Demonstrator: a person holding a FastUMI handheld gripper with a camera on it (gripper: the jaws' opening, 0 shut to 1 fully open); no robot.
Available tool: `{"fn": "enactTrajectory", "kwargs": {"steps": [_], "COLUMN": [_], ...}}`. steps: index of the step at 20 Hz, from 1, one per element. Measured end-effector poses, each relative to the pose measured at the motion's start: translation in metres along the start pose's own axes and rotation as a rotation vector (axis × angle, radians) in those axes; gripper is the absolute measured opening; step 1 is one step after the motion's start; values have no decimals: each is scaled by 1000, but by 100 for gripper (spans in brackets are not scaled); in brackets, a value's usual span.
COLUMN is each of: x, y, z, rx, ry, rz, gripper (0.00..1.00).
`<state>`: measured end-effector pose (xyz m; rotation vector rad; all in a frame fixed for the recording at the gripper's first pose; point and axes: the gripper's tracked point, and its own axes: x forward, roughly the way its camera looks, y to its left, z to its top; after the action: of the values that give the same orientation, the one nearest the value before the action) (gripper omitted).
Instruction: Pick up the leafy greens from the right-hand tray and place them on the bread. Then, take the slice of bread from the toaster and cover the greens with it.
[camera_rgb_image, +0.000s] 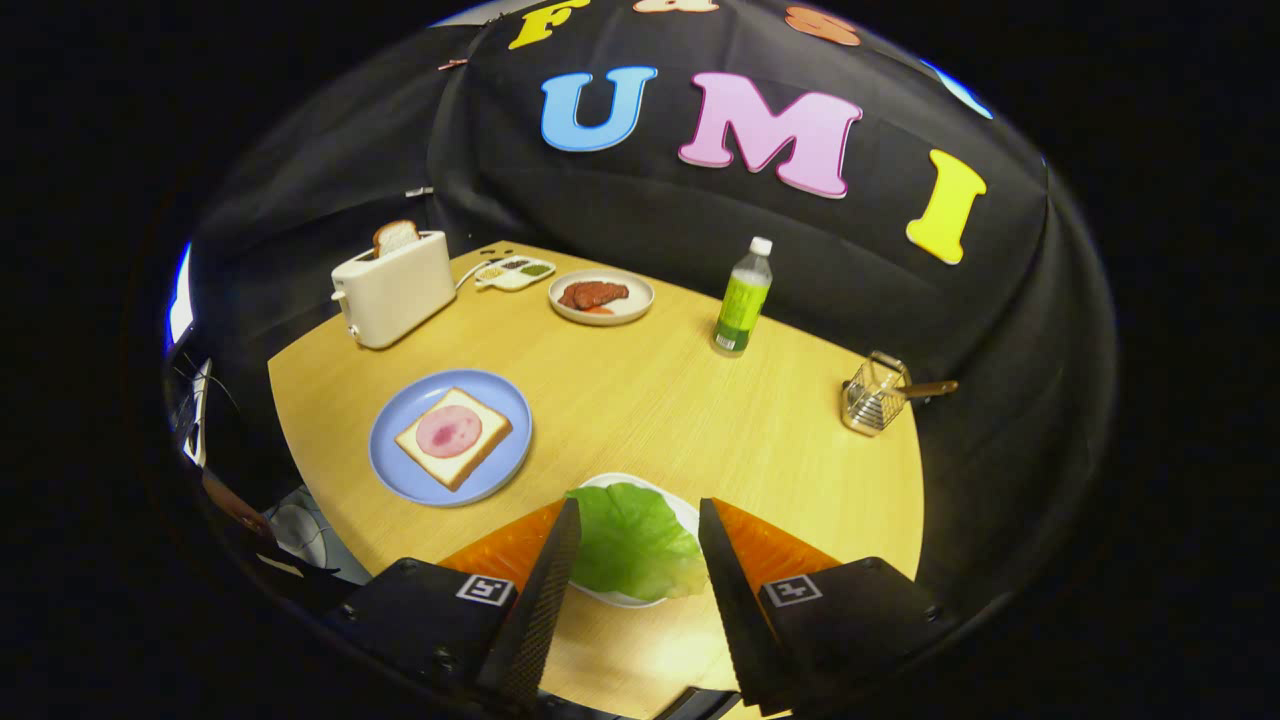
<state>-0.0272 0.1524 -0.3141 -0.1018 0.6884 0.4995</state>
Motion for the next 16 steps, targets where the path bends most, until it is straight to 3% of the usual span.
{"fn": "enactTrajectory", "kwargs": {"steps": [6,13,16], "x": [60,98,105], "y": [4,9,8], "z": [-53,-75,-74], "rx": [-34,-41,22], "ry": [155,261,266], "rz": [44,83,96], "gripper": [70,66,61]}}
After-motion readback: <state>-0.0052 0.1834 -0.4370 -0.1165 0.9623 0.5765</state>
